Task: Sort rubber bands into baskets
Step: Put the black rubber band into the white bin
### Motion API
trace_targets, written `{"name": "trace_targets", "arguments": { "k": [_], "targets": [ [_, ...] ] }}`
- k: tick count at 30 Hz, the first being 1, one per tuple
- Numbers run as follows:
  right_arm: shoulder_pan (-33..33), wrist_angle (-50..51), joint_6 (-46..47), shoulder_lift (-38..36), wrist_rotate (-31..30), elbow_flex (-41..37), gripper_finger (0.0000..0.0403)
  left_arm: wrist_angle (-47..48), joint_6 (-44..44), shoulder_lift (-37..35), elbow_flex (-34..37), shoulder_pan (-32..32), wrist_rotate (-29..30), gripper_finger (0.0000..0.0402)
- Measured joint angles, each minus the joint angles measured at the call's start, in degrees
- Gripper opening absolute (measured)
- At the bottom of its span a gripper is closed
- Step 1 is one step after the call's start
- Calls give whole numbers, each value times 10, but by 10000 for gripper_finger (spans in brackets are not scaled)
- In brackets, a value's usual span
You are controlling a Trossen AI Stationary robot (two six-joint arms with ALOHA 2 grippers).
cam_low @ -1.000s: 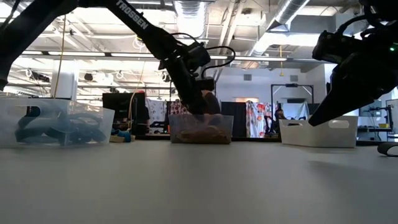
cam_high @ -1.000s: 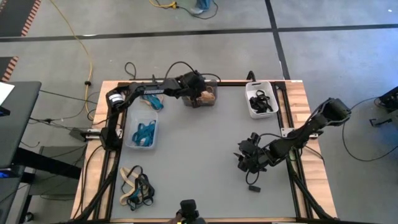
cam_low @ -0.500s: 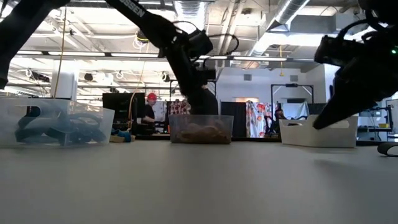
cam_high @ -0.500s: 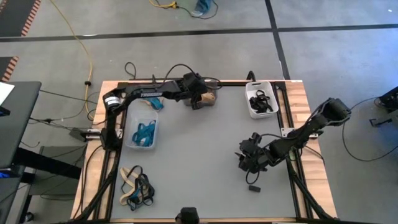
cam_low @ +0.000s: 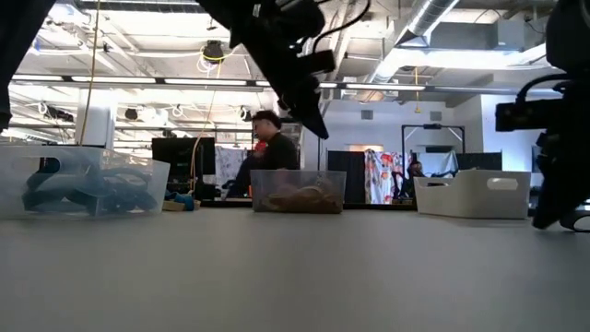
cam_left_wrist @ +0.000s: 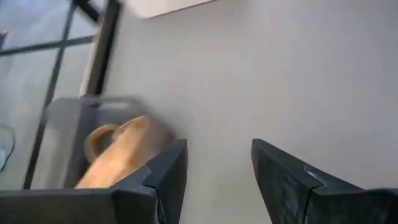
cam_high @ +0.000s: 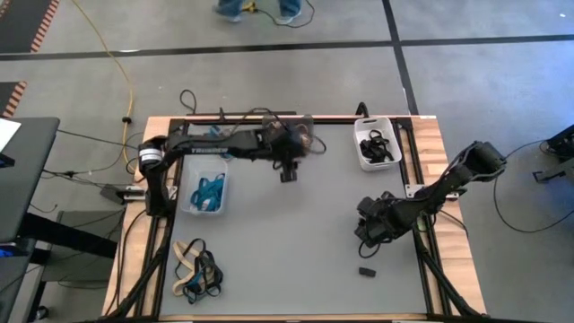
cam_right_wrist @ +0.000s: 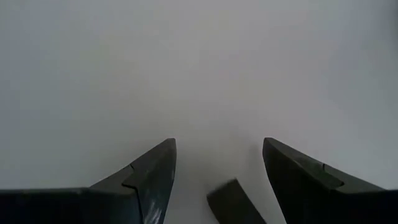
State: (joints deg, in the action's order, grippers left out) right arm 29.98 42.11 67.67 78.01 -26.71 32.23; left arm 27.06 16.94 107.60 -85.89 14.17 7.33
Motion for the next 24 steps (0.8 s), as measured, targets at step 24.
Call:
{"name": "trace_targets", "arguments": {
  "k": [24],
  "targets": [
    [76,166,51,-2,105,32,259,-30,-8,14,9,-162,-2,169]
  ]
}}
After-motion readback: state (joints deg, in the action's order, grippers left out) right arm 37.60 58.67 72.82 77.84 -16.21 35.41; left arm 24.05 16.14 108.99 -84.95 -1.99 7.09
